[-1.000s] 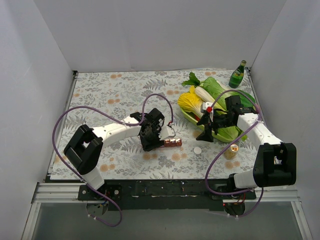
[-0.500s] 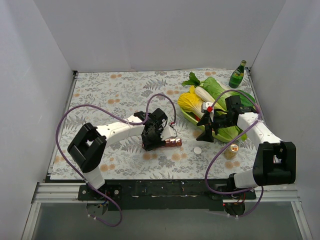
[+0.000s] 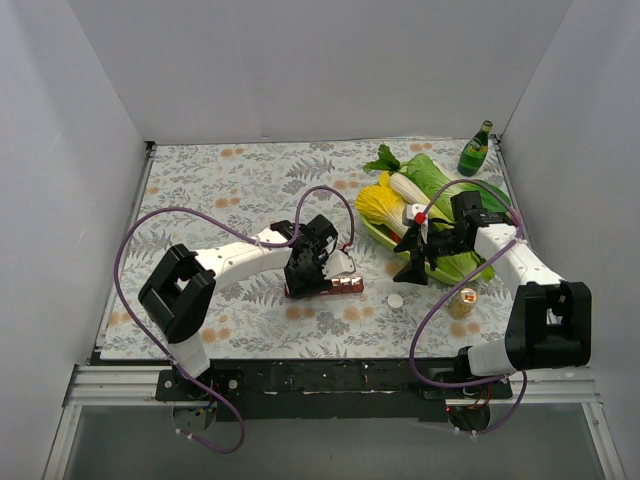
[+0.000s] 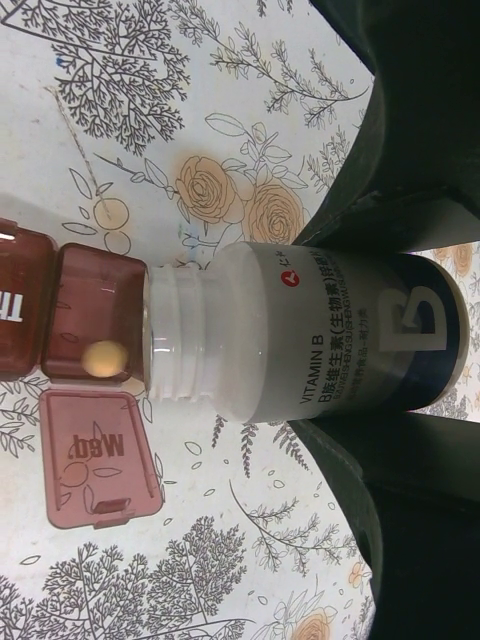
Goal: Sort the pills into containers
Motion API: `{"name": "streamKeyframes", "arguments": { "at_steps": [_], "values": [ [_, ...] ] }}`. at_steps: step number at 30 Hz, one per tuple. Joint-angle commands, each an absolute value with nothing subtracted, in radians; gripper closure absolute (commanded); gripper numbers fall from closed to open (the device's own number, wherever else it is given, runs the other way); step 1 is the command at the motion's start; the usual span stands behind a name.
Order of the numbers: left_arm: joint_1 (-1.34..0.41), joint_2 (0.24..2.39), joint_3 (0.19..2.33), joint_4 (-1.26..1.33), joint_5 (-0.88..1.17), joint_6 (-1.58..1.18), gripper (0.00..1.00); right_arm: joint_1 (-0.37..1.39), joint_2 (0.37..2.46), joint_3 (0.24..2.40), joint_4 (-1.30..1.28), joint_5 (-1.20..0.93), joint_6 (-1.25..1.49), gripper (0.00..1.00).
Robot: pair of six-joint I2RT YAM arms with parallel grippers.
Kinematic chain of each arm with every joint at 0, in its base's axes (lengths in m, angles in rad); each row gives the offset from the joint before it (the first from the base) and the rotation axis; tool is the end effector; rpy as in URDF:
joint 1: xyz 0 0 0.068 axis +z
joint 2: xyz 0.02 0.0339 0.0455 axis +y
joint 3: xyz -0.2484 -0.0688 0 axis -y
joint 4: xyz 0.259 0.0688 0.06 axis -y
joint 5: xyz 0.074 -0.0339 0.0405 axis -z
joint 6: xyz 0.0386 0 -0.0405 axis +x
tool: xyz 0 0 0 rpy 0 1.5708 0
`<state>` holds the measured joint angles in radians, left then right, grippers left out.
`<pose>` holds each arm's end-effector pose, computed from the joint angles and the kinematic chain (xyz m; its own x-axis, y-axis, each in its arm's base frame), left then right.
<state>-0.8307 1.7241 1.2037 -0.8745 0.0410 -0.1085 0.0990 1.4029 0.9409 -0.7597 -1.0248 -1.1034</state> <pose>0.2228 -0.2463 0.1714 -0.7405 0.6503 -0.1696 0.6664 0.7433 -0.0591 0.2647 0.0594 0.2083 -0.1158 -0.4774 -0.8710 -0.9890 0.1369 0.0565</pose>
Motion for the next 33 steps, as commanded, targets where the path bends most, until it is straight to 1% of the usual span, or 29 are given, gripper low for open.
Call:
{"name": "streamKeyframes", "arguments": {
  "at_steps": [1, 33],
  "values": [
    [-0.842, 1.724, 1.247, -0.89, 0.026, -0.103, 1.0, 0.095, 1.408, 0.98, -0.781, -1.062, -1.12, 0.08],
    [-0.868, 1.753, 1.287, -0.936, -0.037, -0.112, 1.0, 0.091, 1.425, 0.986, -0.804, -1.063, -1.138, 0.08]
  ]
}}
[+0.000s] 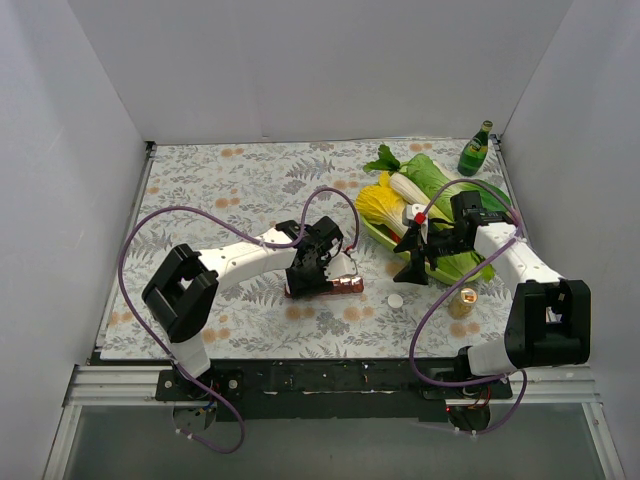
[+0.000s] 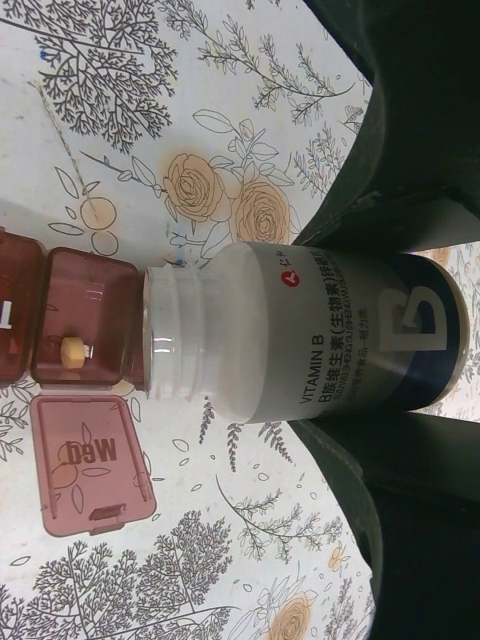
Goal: Sort the pills into containers
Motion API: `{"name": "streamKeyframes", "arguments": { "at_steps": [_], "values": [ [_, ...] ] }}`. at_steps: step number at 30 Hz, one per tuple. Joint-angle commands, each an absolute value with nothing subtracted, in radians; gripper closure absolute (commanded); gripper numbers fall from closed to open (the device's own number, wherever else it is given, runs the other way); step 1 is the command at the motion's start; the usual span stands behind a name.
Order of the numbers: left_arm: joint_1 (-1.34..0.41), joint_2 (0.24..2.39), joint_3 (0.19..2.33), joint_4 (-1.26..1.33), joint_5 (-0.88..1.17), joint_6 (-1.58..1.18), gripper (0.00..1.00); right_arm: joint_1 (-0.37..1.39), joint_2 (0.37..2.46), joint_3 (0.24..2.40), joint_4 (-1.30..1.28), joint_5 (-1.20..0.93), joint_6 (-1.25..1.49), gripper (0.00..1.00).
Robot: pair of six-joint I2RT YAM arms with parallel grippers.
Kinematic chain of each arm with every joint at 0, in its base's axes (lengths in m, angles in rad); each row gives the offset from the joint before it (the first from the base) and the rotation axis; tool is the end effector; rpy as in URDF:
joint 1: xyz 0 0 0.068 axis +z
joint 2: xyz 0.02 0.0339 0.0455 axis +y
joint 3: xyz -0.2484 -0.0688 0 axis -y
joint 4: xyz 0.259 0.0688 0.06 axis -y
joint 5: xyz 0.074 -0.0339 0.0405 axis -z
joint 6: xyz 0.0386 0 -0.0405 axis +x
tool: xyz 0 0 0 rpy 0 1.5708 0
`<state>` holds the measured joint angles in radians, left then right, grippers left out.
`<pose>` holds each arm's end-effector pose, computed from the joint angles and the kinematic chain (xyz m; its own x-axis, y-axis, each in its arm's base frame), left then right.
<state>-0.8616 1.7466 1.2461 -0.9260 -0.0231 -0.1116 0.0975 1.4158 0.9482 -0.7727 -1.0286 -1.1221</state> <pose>0.2193 -0.2541 0.1750 -0.7247 0.6735 -0.1454 0.6800 0.7331 0.0067 0.2659 0.0592 0.2069 -0.1138 -0.4783 -0.8708 -0.9900 0.1281 0.0591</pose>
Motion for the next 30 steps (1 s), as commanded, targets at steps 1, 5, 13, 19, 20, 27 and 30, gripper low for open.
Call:
{"name": "streamKeyframes", "arguments": {
  "at_steps": [1, 5, 13, 19, 20, 27, 30],
  "values": [
    [-0.87, 1.753, 1.287, -0.937, -0.038, -0.112, 1.0, 0.092, 1.425, 0.986, -0.804, -1.063, -1.138, 0.08],
    [-0.871, 1.755, 1.287, -0.94, -0.038, -0.112, 1.0, 0.089, 1.425, 0.989, -0.807, -1.063, -1.141, 0.08],
    [-0.876, 1.759, 1.275, -0.936, -0.04, -0.109, 1.0, 0.087, 1.43, 0.989, -0.813, -1.065, -1.146, 0.08],
    [-0.876, 1.758, 1.282, -0.937, -0.041, -0.11, 1.0, 0.086, 1.431, 0.989, -0.816, -1.068, -1.147, 0.08],
    [-0.876, 1.758, 1.288, -0.942, -0.041, -0.11, 1.0, 0.086, 1.431, 0.989, -0.816, -1.066, -1.147, 0.08],
    [-0.877, 1.75, 1.307, -0.948, -0.04, -0.118, 1.0, 0.084, 1.433, 0.989, -0.818, -1.068, -1.149, 0.08],
    [-0.877, 1.744, 1.299, -0.957, -0.046, -0.117, 1.0, 0.084, 1.437, 0.991, -0.819, -1.068, -1.149, 0.08]
  ]
}}
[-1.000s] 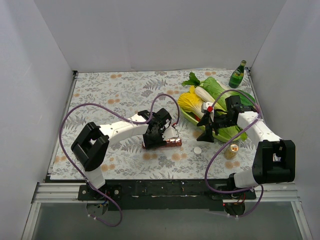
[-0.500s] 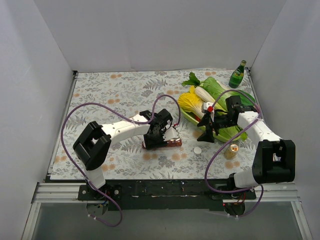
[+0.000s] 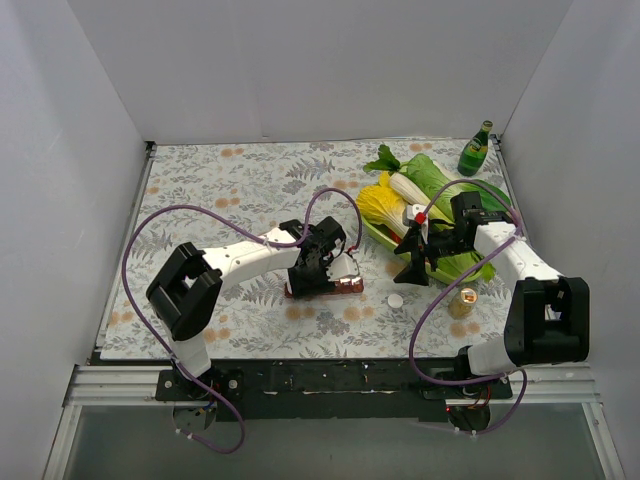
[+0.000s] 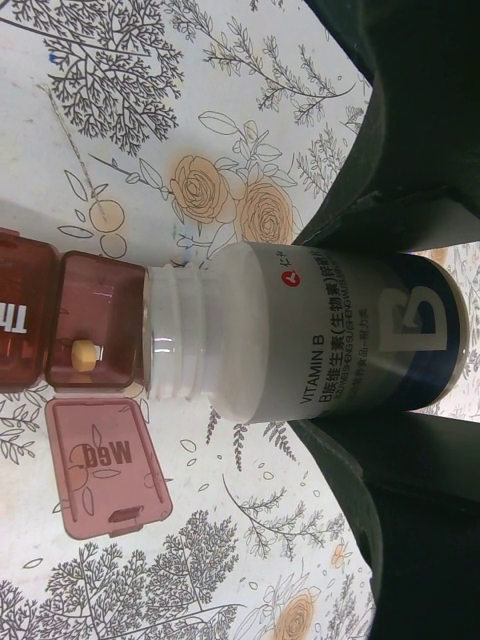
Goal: Sort the pills into containers
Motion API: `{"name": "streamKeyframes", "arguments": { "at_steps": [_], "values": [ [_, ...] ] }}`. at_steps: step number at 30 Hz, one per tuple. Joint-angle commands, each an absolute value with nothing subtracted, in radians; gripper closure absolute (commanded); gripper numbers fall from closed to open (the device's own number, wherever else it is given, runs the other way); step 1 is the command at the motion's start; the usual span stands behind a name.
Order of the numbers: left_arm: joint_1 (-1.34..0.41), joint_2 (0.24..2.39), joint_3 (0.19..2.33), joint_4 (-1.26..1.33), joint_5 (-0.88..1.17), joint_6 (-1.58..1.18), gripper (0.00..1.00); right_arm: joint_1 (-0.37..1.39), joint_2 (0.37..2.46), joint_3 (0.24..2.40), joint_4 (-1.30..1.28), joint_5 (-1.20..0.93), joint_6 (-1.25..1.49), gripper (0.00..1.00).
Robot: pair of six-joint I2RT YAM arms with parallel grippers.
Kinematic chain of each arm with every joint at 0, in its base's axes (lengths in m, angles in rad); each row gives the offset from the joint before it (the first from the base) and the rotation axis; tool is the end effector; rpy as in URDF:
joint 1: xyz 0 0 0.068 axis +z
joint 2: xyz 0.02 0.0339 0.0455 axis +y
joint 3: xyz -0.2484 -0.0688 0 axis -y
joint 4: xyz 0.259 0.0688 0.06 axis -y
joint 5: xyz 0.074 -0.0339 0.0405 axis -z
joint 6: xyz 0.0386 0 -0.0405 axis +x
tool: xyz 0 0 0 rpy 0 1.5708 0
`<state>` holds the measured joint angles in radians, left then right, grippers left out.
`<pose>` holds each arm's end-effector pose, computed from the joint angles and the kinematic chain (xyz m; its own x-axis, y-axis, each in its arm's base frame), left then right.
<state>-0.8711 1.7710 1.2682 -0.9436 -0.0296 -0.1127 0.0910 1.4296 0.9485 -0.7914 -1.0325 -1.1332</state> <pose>0.2193 -0.2588 0.1730 -0.7207 0.6816 -0.1266 0.6856 0.7278 0.0152 0.2658 0.0575 0.2031 -0.1336 -0.4785 -0.8679 -0.9884 0.1280 0.0816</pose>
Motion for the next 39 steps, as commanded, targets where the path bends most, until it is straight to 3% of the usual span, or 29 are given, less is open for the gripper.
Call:
{"name": "streamKeyframes", "arguments": {
  "at_steps": [1, 39],
  "values": [
    [-0.876, 1.74, 1.289, -0.95, -0.051, -0.112, 1.0, 0.086, 1.437, 0.991, -0.821, -1.068, -1.15, 0.08],
    [-0.89, 1.77, 1.312, -0.976, -0.084, -0.118, 1.0, 0.081, 1.454, 0.999, -0.842, -1.069, -1.172, 0.08]
  ]
}}
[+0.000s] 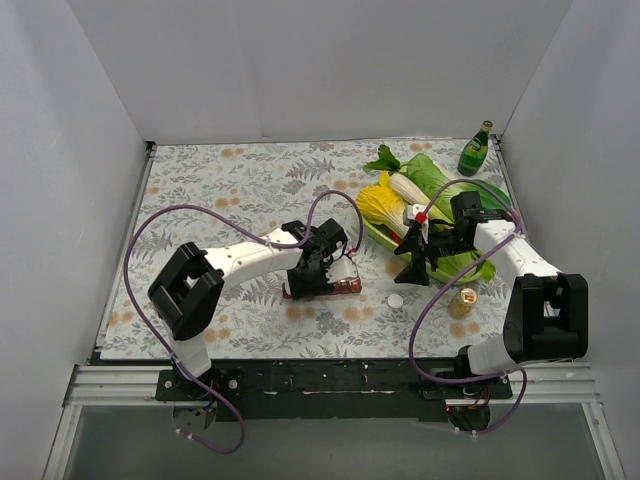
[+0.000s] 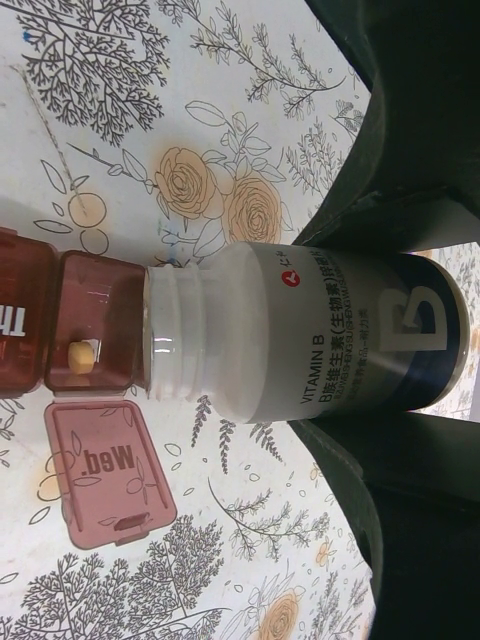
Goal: Sort the pills into containers
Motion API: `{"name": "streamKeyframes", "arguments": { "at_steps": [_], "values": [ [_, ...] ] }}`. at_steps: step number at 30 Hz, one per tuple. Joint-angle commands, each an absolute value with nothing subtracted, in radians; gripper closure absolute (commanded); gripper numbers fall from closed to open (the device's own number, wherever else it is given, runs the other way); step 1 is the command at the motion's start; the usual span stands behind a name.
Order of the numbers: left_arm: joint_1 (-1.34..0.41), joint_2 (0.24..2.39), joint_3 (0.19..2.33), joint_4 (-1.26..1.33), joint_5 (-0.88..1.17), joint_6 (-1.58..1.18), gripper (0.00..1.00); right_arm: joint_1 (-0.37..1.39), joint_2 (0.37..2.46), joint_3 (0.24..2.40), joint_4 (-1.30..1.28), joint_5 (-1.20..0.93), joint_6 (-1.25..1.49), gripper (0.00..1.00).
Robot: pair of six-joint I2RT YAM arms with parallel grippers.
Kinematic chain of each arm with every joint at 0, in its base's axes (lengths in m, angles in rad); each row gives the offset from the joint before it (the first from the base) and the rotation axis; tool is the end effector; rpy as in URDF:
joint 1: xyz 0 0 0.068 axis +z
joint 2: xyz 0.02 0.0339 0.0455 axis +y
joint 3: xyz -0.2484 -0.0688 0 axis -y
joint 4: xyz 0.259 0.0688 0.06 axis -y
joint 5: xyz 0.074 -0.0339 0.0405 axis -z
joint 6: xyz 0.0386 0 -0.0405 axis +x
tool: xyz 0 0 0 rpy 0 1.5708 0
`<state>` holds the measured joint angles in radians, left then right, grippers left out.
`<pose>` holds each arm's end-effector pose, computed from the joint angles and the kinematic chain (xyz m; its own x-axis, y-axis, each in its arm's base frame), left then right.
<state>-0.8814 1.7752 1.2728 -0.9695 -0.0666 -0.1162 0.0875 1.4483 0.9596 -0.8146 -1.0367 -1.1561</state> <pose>0.2166 -0.2587 0.1726 -0.7175 0.6885 -0.1057 0.6872 0.7244 0.0543 0.2673 0.0568 0.2011 -0.1390 -0.4799 -0.8663 -0.9886 0.1192 0.0926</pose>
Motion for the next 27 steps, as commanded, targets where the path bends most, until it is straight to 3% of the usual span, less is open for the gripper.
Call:
{"name": "streamKeyframes", "arguments": {
  "at_steps": [1, 27],
  "values": [
    [-0.891, 1.772, 1.315, -0.979, -0.087, -0.118, 1.0, 0.083, 1.454, 0.999, -0.842, -1.069, -1.172, 0.08],
    [-0.894, 1.755, 1.312, -0.957, -0.097, -0.13, 1.0, 0.08, 1.456, 1.0, -0.85, -1.072, -1.178, 0.08]
  ]
}}
